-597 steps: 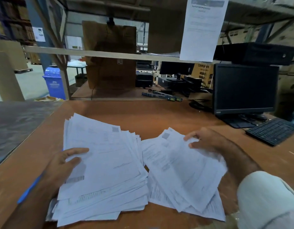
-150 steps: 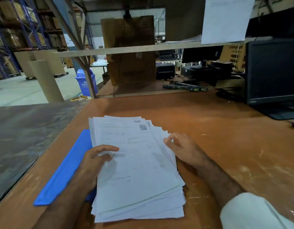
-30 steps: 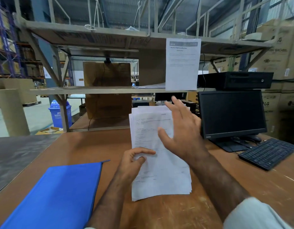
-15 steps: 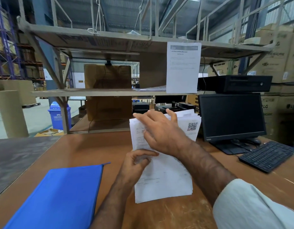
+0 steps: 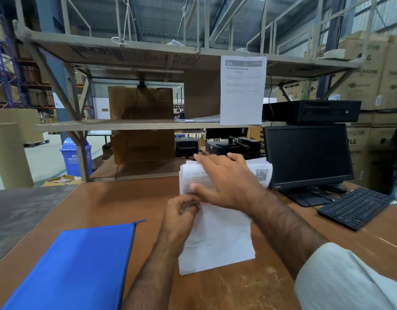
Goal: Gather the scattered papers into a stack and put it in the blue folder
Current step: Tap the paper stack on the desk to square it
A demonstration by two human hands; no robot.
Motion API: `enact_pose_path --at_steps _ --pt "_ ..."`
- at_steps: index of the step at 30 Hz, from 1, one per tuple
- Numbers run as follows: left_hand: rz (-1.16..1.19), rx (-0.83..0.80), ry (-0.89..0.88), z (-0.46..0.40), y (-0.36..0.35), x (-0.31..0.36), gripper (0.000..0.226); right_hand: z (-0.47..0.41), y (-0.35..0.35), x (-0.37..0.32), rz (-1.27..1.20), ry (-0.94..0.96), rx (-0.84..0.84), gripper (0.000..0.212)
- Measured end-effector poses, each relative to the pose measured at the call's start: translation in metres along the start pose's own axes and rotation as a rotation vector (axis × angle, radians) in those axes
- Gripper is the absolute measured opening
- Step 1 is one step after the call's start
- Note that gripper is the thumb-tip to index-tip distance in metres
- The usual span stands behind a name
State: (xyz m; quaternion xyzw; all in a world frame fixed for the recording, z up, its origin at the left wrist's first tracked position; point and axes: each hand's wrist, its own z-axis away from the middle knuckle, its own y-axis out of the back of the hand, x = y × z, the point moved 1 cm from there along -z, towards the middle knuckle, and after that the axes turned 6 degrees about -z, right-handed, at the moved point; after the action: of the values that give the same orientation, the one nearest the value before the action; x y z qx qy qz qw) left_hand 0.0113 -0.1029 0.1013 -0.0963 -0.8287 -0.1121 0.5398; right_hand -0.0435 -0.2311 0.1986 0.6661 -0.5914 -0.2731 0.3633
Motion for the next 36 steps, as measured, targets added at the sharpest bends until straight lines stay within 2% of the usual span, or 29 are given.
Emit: enact_pose_path --at_steps 2,5,6,8,10,12,15,19,20,22,25,27,32,34,36 --pt "-0.006 -0.020 -0.014 0.002 0.000 0.002 0.050 0.006 0.009 0.016 -0.001 -0.066 -0.023 0.074" --pt "0.045 0.033 -0.029 0.001 0.002 0.004 0.047 0.018 0.017 0.062 -0.149 -0.282 0.107 0.091" --pt "0.069 0.050 -0.027 -0.001 0.004 0.005 0.044 0.024 0.014 0.079 -0.290 -0.403 0.168 0.096" --pt "0.107 0.064 -0.017 -0.005 0.007 0.006 0.038 0.041 -0.007 0.106 -0.759 -0.632 0.241 0.101" --pt "0.118 0.061 -0.015 -0.009 0.008 0.005 0.036 0.056 -0.043 0.111 -1.148 -0.720 0.106 0.081" --pt "0.115 0.061 -0.023 -0.012 0.006 0.002 0.036 0.071 -0.080 0.105 -1.286 -0.715 -0.030 0.065" --pt "0.023 0.059 -0.017 -0.015 0.009 -0.007 0.039 0.082 -0.112 0.093 -1.337 -0.717 0.100 0.074" --pt "-0.114 -0.005 0.049 -0.014 0.015 -0.035 0.049 0.085 -0.116 0.073 -1.097 -0.677 0.291 0.091" --pt "-0.119 0.001 0.052 -0.014 0.015 -0.041 0.052 0.088 -0.117 0.067 -1.060 -0.630 0.369 0.089" --pt "-0.129 0.040 0.041 -0.015 0.010 -0.045 0.054 0.095 -0.118 0.061 -0.993 -0.545 0.478 0.073" --pt "-0.137 0.065 0.050 -0.015 -0.001 -0.040 0.052 0.100 -0.120 0.064 -0.928 -0.536 0.393 0.053" --pt "-0.123 0.050 0.027 -0.014 -0.006 -0.035 0.054 0.098 -0.121 0.072 -0.960 -0.571 0.357 0.054" --pt "-0.181 0.089 -0.140 -0.023 -0.010 -0.027 0.060 0.077 -0.110 0.089 -1.063 -0.561 0.438 0.051" --pt "-0.222 0.074 -0.127 -0.023 -0.009 -0.032 0.063 0.081 -0.118 0.093 -1.115 -0.570 0.364 0.051" --pt "-0.187 0.018 -0.020 -0.018 -0.010 -0.042 0.064 0.089 -0.131 0.093 -1.182 -0.602 0.216 0.054"
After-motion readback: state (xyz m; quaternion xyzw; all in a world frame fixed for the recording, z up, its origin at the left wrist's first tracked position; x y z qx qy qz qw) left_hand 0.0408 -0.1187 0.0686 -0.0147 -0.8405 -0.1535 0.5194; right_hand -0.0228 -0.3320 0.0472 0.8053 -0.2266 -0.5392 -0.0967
